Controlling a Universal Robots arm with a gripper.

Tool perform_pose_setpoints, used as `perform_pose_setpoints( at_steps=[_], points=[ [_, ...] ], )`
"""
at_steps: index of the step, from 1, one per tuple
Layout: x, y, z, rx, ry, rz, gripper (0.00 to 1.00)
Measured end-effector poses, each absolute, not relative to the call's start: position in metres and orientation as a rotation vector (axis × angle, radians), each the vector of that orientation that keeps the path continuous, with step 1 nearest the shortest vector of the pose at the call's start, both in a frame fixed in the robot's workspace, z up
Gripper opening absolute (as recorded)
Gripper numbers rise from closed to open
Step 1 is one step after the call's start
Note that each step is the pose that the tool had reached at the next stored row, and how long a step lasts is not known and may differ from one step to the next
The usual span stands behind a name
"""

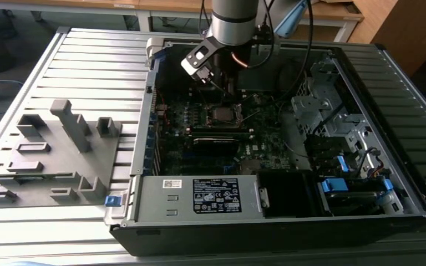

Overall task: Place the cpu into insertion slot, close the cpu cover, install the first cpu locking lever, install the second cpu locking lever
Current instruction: 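Close the cpu cover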

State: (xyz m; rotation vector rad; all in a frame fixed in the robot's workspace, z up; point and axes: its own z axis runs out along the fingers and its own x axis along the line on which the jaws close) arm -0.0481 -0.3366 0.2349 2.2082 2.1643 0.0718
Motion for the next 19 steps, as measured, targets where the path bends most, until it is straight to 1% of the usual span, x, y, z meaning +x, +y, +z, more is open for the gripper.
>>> perform_pose_setpoints(
  at_steps=[11, 19],
  points=[
    [-0.048, -0.337, 0.239, 2.208, 2.164, 0.072, 0.11],
    [-0.048, -0.337, 0.248, 2.208, 2.164, 0.072, 0.11]
  ],
)
